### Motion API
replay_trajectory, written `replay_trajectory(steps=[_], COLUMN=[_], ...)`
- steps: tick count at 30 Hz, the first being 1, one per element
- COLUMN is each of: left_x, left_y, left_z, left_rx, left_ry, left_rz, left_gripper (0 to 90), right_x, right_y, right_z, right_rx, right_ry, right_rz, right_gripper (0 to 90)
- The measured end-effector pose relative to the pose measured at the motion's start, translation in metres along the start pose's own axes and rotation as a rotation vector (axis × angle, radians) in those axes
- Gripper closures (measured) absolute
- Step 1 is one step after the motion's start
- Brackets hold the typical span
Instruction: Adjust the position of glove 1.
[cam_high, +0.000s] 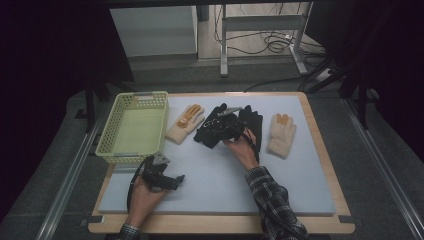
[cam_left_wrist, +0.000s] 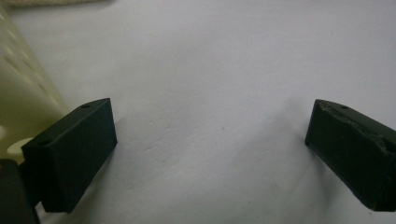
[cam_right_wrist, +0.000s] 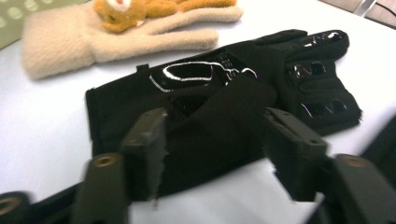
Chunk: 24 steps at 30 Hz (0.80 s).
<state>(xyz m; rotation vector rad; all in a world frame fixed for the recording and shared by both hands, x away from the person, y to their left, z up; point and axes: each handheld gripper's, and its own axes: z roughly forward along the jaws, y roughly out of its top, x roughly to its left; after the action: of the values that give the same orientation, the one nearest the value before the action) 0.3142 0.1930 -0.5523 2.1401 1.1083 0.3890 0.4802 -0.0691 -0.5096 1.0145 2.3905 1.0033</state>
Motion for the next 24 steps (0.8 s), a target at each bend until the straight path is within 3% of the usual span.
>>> replay_trajectory(steps=[5,6,9,11,13,14,15,16,17,18,19,20,24], left_x=[0.0,0.0,0.0,0.0,0.0,0.0,0.0,0.0,0.0,0.0,0.0,0.0,0.0], left_y=[0.0,0.0,0.0,0.0,0.0,0.0,0.0,0.0,0.0,0.0,0.0,0.0,0.0], left_z=[0.0,0.0,0.0,0.0,0.0,0.0,0.0,0.0,0.0,0.0,0.0,0.0,0.0], left_rx=[-0.003,-0.004,-0.005,-0.005,-0.005,-0.004,-0.003,-0.003,-0.005,-0.005,-0.004,-0.005,-0.004], left_ry=[0.0,0.0,-0.001,-0.001,-0.001,0.0,0.001,0.001,0.0,0.001,0.001,0.0,0.0], left_rz=[-0.003,-0.003,-0.004,-0.004,-0.004,-0.003,-0.001,-0.001,-0.002,-0.002,-0.001,-0.002,-0.002], left_gripper=[1.9,1.9,2.0,1.9,1.9,1.9,1.9,2.0,2.0,2.0,2.0,2.0,2.0], right_x=[0.001,0.001,0.001,-0.001,-0.004,-0.004,-0.003,-0.003,-0.002,-0.003,-0.003,0.0,-0.001], right_y=[0.004,0.005,0.005,0.005,0.004,0.003,0.003,0.003,0.003,0.003,0.003,0.004,0.005], right_z=[0.013,0.021,0.029,0.031,0.031,0.029,0.028,0.028,0.028,0.027,0.027,0.027,0.024], right_rx=[0.024,0.051,0.071,0.073,0.068,0.066,0.077,0.077,0.081,0.084,0.084,0.087,0.087], right_ry=[-0.024,-0.037,-0.044,-0.032,-0.009,-0.016,-0.063,-0.063,-0.06,-0.043,-0.043,-0.046,-0.044], right_rz=[0.002,-0.007,-0.001,0.027,0.057,0.061,0.04,0.04,0.017,0.042,0.042,0.007,0.007], right_gripper=[25.3,22.1,20.9,24.3,36.3,48.1,56.6,56.6,63.9,76.0,76.0,80.5,82.0])
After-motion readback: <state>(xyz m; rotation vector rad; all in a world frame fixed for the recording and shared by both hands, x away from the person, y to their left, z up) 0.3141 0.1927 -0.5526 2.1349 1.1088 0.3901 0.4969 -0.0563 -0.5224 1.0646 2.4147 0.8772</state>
